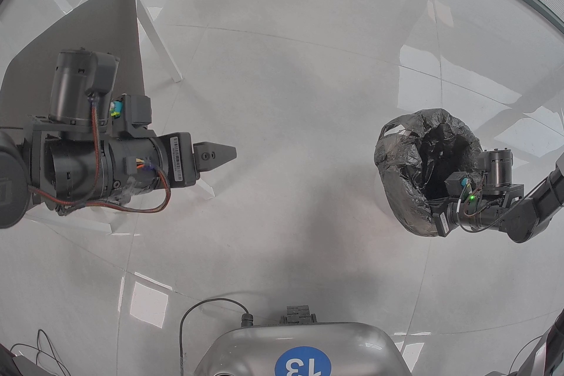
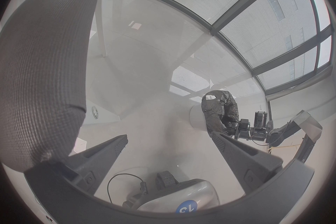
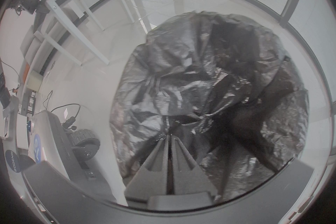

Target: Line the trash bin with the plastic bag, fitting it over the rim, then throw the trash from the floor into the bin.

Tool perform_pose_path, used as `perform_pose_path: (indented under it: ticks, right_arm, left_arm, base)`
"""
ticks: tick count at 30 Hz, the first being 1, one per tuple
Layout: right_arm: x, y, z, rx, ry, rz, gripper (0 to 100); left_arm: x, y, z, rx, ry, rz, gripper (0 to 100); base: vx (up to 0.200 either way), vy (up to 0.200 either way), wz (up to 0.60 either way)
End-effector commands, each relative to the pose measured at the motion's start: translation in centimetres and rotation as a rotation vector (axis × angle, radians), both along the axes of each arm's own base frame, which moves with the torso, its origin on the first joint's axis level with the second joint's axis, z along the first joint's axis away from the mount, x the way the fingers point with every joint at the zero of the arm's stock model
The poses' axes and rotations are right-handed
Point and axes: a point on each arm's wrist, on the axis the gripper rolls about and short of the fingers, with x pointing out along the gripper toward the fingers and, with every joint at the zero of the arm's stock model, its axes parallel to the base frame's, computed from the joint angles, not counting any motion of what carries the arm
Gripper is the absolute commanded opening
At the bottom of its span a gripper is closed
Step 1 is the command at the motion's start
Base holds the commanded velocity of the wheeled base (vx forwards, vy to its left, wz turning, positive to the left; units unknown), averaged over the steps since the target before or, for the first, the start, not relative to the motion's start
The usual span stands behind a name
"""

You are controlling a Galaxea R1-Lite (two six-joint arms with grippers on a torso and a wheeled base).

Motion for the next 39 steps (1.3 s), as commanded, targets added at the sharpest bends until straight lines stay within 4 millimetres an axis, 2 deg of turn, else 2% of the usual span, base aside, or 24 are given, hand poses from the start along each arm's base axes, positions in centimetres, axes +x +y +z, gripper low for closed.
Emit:
perform_pose_path:
  ticks: [1, 8, 14, 15, 18, 23, 26, 29, 39]
  right_arm:
    - [0.0, 1.4, -1.0, -0.002, 0.033, 0.042, 0]
    - [-0.2, 1.9, -1.0, -0.002, 0.031, 0.061, 0]
    - [0.9, 0.5, -0.4, 0.002, -0.001, 0.013, 0]
    - [1.5, -0.4, 0.2, 0.004, -0.028, -0.016, 0]
    - [2.4, -1.5, 1.1, 0.008, -0.066, -0.047, 0]
    - [3.4, -1.9, 2.8, 0.038, -0.133, -0.047, 0]
    - [3.9, -1.6, 3.6, 0.052, -0.164, -0.046, 0]
    - [4.3, -0.3, 4.6, 0.089, -0.198, -0.024, 0]
    - [4.4, 3.0, 4.0, 0.151, -0.175, 0.034, 0]
  left_arm:
    - [-0.2, 0.5, 0.1, -0.003, -0.005, 0.013, 100]
    - [-0.2, 0.4, 0.0, -0.003, -0.002, 0.013, 100]
    - [-0.1, 0.5, 0.0, -0.001, -0.002, 0.014, 100]
    - [-0.1, 0.5, 0.0, -0.003, -0.002, 0.015, 100]
    - [-0.2, 0.5, 0.0, -0.001, -0.001, 0.014, 100]
    - [-0.3, 0.5, 0.0, -0.001, -0.003, 0.016, 100]
    - [-0.3, 0.6, 0.0, 0.0, -0.001, 0.017, 100]
    - [-0.4, 0.8, -0.2, 0.003, 0.004, 0.023, 100]
    - [-0.9, 1.2, -0.1, 0.001, 0.0, 0.028, 100]
  base:
    - [0.0, 0.0, 0.0]
    - [0.0, 0.0, 0.0]
    - [0.0, 0.0, 0.0]
    - [0.0, 0.0, 0.0]
    - [0.0, 0.0, 0.0]
    - [0.0, 0.0, 0.0]
    - [0.0, 0.0, 0.0]
    - [0.0, 0.0, 0.0]
    - [0.0, 0.0, 0.0]
